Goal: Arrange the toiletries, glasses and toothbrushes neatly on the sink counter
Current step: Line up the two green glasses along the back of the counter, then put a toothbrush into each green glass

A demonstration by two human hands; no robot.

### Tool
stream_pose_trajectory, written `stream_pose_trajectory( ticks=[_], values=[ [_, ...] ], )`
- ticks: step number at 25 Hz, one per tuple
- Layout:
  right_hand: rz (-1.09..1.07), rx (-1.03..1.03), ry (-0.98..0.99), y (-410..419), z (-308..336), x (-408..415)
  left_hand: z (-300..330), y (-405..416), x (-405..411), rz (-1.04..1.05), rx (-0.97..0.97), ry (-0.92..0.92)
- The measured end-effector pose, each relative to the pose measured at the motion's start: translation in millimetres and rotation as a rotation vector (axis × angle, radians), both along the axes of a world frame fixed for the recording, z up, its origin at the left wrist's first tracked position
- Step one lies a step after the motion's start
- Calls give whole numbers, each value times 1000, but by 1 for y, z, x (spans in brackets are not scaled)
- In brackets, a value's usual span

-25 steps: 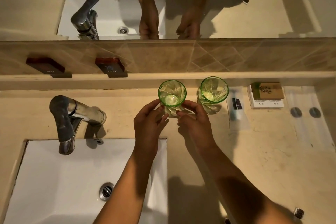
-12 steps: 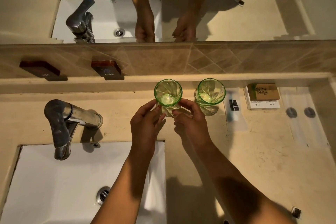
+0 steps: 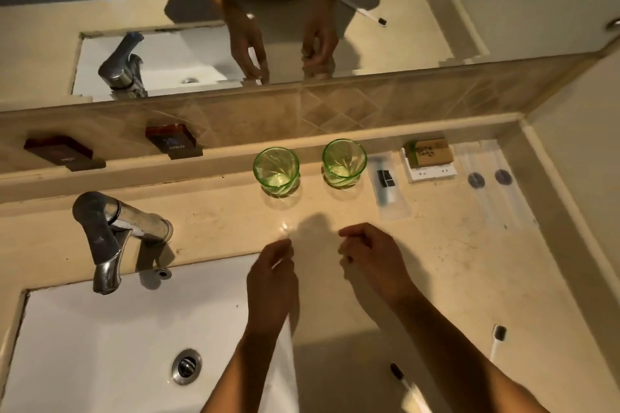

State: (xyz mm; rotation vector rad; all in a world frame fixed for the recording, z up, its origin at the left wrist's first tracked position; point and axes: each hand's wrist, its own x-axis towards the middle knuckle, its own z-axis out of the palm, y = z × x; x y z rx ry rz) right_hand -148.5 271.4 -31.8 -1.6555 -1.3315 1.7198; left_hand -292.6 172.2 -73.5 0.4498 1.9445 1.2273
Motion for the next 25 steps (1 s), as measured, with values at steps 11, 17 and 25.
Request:
stream_pose_trajectory(
  ticks=[11, 17, 25],
  values=[
    [-239, 121, -712, -92, -19, 224, -23, -15, 42, -561, -248, 573],
    [-128, -12, -746, -127, -44, 236, -22, -27, 51, -660, -269, 665],
    [-199, 0, -606, -111, -35, 207, -20, -14, 47, -752, -339, 870]
  ],
)
